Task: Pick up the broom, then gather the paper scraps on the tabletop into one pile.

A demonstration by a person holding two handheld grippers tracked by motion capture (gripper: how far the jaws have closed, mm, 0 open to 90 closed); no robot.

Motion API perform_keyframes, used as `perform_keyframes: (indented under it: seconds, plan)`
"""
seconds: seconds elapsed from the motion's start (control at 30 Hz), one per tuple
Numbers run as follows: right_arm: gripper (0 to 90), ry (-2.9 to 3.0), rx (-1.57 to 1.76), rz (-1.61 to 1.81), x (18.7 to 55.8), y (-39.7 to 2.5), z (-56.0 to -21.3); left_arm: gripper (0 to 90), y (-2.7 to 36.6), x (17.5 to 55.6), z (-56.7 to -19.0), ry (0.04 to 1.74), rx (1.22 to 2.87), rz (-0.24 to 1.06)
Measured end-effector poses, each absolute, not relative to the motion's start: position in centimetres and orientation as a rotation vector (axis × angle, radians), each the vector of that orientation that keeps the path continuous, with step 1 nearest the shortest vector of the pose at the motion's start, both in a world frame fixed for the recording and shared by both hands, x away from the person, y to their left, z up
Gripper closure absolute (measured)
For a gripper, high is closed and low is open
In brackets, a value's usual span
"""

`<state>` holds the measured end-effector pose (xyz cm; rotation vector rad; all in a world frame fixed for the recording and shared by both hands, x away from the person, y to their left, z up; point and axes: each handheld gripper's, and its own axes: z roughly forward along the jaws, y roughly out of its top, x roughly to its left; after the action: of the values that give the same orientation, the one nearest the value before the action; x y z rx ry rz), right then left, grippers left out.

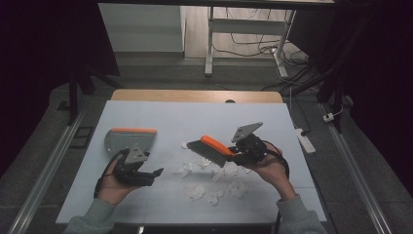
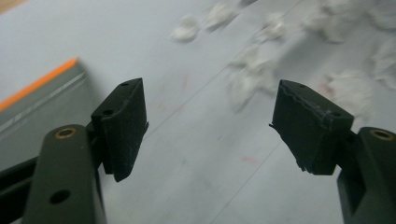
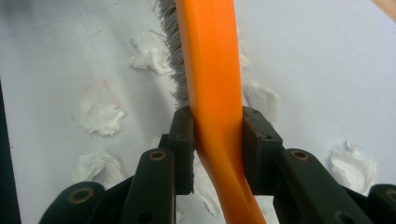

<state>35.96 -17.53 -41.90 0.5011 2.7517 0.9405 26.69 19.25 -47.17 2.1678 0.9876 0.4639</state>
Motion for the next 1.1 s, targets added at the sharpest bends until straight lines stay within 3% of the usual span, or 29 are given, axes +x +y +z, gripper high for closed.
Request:
perform_keyframes:
  seconds: [0.77, 1.1]
  plan:
    - [68.2, 2.466, 0.929, 0.882, 37.5, -24.4, -39.7, 25.0, 22.8, 25.1, -49.4, 1.077, 2.077, 0.433]
    - [68.2, 2.455, 1.28, 0.531, 42.9, -25.9, -41.2, 25.1, 22.5, 25.0, -49.8, 1.033, 2.105, 0.426]
